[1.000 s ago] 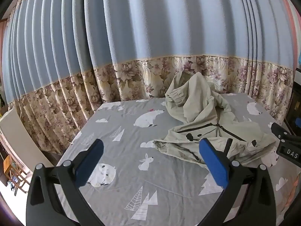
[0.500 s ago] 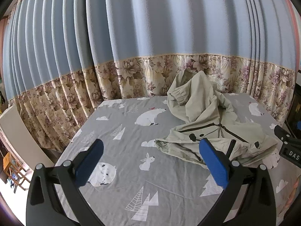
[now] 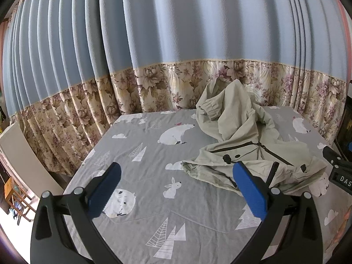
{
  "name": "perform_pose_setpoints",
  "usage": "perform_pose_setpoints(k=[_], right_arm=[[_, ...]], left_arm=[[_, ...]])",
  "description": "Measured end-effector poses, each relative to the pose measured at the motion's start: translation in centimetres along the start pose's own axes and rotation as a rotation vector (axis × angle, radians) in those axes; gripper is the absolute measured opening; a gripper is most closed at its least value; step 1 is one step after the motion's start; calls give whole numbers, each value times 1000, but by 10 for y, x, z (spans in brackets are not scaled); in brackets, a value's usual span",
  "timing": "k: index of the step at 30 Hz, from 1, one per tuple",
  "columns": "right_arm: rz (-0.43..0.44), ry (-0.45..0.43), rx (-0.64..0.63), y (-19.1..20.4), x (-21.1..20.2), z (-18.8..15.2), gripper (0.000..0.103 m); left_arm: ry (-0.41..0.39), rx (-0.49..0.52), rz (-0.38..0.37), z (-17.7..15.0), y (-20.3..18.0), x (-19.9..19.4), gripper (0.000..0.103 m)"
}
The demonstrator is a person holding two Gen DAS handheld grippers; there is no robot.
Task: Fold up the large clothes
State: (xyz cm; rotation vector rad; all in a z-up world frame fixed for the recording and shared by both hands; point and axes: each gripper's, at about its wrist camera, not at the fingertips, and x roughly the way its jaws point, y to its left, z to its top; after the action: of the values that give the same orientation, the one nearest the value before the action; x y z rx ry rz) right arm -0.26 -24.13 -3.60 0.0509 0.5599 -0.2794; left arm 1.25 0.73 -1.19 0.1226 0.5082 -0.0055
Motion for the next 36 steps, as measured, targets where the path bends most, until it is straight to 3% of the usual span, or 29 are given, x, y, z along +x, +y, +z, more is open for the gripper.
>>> perform_pose_setpoints(k=[12, 36], right_arm=[[3, 0, -2, 2, 4, -3, 100], [-4, 4, -3, 3, 6, -6, 100]], left_arm=[[4, -3, 8, -16, 2, 0, 102], [20, 0, 3, -5, 0, 7, 102]])
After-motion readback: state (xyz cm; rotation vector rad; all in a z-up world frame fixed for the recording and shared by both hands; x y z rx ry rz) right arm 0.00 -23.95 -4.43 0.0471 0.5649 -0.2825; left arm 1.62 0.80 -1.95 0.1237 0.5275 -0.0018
